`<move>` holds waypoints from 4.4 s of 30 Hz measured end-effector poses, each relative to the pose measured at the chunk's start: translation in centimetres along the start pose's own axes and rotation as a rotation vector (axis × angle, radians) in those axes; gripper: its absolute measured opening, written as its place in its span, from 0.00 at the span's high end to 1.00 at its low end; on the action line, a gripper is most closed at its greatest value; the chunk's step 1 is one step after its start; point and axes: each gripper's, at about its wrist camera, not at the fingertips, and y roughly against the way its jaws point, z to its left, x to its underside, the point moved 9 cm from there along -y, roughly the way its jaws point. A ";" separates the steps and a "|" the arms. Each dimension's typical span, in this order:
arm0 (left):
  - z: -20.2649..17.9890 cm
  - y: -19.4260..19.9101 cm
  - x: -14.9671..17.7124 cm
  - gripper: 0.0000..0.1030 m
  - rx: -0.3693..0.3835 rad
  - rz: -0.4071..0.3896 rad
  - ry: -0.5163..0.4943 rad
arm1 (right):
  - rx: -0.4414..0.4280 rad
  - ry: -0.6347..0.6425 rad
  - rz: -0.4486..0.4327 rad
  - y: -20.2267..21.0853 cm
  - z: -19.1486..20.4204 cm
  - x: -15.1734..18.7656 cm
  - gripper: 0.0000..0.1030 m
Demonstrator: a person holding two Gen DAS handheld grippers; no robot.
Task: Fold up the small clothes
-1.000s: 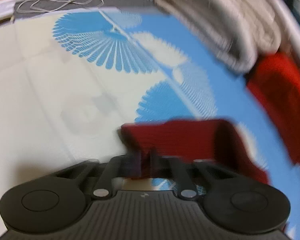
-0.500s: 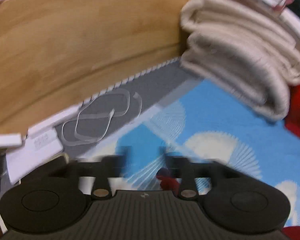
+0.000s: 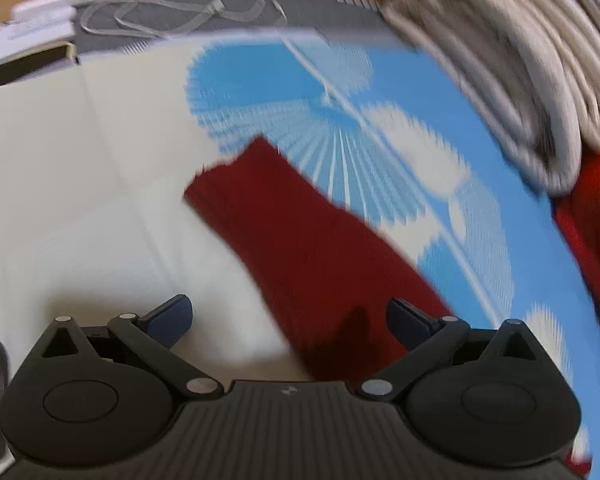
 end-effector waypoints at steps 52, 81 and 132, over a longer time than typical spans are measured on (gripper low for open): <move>-15.8 8.0 25.1 0.02 0.158 0.125 -0.799 | -0.122 -0.381 0.083 -16.9 3.5 -11.6 0.36; -14.2 6.8 23.8 0.00 0.019 0.150 -0.634 | -0.155 -0.399 -0.023 -15.8 -3.6 -12.6 0.90; -9.3 13.6 21.0 0.00 0.046 0.011 -0.669 | 0.279 -0.909 -0.412 -0.5 -32.3 -10.9 0.86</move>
